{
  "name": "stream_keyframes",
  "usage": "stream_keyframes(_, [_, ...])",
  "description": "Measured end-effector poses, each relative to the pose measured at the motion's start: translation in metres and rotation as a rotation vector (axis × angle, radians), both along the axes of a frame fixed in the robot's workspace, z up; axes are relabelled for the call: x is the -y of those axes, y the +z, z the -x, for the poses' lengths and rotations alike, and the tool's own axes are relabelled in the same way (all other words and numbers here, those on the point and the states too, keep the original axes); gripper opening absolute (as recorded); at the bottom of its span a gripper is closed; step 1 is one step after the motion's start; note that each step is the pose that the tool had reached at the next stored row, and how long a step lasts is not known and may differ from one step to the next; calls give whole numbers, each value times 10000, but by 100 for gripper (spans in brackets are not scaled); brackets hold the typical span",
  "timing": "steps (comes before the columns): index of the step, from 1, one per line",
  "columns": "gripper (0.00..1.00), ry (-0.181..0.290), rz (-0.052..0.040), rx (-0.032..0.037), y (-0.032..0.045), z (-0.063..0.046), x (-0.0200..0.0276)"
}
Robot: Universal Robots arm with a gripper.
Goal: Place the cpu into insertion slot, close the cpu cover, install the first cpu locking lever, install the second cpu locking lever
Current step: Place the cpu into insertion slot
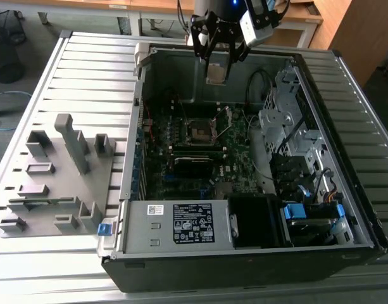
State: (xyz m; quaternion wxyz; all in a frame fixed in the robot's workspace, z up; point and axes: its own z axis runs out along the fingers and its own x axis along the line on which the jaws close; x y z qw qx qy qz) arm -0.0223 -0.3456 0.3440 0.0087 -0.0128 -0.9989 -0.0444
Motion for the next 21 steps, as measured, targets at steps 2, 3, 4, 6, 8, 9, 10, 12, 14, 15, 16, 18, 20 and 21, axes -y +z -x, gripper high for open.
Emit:
stream_keyframes(2, [54, 0, -2, 1, -3, 0, 0])
stream_keyframes(3, [54, 0, -2, 1, -3, 0, 0])
stream_keyframes(4, [54, 0, -2, 1, -3, 0, 0])
stream_keyframes(6, [54, 0, -6, 3, -12, 0, 0])
stream_keyframes(8, [54, 0, -3, 1, -22, 0, 0])
stream_keyframes(9, [54, 0, -3, 1, -28, 0, 0])
stream_keyframes(10, [54, 0, -3, 2, -34, 0, 0])
stream_keyframes(12, [54, 0, -2, 1, -46, 0, 0])
stream_keyframes(14, [54, 0, 0, 0, -48, 0, 0])
stream_keyframes(15, [54, -1, 0, 0, -48, 0, 0])
stream_keyframes(16, [54, 0, -2, 1, -54, 0, 0])
stream_keyframes(18, [54, 0, -2, 1, -58, 0, 0])
stream_keyframes(20, [54, 0, -5, 2, -62, 0, 0])
stream_keyframes(21, [54, 0, -6, 3, -67, 0, 0])
